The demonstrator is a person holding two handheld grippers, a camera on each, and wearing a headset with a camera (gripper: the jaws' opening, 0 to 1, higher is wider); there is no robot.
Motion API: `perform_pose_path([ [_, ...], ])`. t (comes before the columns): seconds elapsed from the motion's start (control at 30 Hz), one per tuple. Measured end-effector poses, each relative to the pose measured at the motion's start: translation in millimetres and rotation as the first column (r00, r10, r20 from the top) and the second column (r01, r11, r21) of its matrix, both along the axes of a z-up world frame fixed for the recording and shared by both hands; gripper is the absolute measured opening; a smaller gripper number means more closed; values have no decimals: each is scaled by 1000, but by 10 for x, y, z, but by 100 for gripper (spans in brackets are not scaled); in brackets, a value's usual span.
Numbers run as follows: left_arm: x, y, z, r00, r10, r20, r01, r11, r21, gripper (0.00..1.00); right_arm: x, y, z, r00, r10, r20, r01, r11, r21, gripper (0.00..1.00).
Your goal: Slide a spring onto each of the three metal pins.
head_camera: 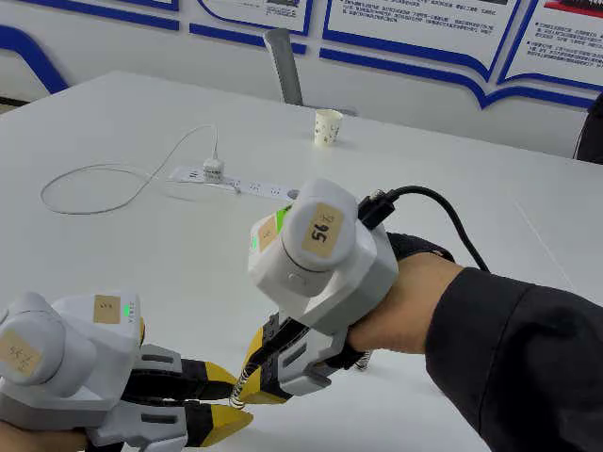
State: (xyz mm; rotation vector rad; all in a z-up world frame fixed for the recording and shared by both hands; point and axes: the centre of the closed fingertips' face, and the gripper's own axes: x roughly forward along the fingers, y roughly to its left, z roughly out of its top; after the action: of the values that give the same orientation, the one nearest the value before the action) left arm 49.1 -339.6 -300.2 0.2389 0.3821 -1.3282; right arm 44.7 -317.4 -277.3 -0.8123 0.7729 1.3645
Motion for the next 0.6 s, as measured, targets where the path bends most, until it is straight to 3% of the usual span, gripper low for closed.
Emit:
perform_pose_path([
  [0.6, 50, 50, -39, 999, 42, -17, -42, 999, 17, 30, 61, -154, -10, 1000, -26, 7, 26, 999, -30, 12],
])
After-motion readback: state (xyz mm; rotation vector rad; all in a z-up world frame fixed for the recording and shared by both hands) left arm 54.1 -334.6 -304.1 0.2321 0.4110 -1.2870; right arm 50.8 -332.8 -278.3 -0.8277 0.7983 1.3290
